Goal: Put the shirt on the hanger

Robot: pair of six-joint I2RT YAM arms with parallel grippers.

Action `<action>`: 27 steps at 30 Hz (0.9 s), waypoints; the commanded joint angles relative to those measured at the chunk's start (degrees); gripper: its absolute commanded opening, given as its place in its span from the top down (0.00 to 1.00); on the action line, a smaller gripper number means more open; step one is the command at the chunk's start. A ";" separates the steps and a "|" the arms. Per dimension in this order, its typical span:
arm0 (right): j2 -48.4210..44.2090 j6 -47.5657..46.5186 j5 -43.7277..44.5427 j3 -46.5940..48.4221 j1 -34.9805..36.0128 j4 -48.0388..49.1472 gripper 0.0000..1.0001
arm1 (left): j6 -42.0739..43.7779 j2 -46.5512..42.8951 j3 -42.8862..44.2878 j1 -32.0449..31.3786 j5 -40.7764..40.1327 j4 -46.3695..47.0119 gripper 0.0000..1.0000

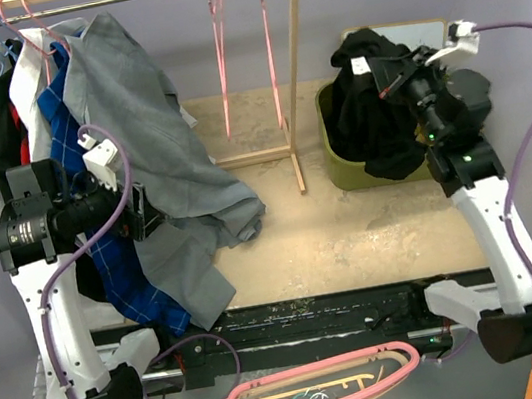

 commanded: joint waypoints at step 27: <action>6.83 21.52 -54.42 -4.09 31.38 58.37 1.00 | 11.26 2.28 7.88 -9.39 -2.39 -11.99 0.01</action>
